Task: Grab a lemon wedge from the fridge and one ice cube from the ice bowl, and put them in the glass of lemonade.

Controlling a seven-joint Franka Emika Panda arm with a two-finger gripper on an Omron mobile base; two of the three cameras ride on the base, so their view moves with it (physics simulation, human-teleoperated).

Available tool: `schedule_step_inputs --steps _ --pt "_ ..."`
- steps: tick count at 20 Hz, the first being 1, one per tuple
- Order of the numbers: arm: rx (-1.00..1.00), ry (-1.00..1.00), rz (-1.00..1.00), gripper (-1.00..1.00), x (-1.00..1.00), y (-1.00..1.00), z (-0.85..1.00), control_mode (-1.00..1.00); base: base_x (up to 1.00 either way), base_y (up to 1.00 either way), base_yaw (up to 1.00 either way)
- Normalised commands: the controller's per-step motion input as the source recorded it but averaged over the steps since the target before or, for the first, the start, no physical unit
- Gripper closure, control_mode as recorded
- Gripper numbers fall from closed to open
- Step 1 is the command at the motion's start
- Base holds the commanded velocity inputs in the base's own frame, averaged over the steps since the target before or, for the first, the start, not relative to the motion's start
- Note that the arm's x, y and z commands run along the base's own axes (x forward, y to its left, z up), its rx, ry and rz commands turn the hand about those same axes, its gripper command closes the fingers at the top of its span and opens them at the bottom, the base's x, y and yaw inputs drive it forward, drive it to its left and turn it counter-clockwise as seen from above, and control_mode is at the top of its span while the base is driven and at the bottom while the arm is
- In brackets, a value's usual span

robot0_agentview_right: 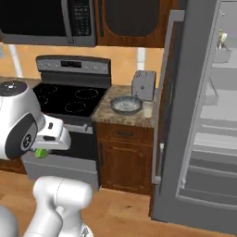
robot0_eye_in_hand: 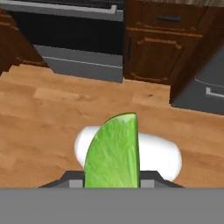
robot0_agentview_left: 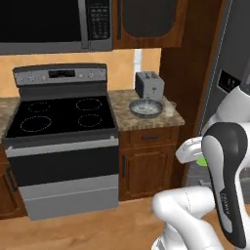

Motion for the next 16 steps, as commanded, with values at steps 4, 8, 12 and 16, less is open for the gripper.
schedule_step_inputs --steps 4,8,12,16 --pt "0.00 0.00 0.00 1.00 0.00 0.00 0.00 1.00 0.99 0.72 -0.65" --pt "0.00 0.00 0.00 1.00 0.00 0.00 0.00 1.00 0.90 0.60 -0.51" --pt "0.00 0.00 0.00 1.00 0.00 0.00 0.00 1.00 0.16 0.17 -0.94" --pt "0.00 0.00 0.00 1.00 0.00 0.00 0.00 1.00 0.44 0.28 -0.78"
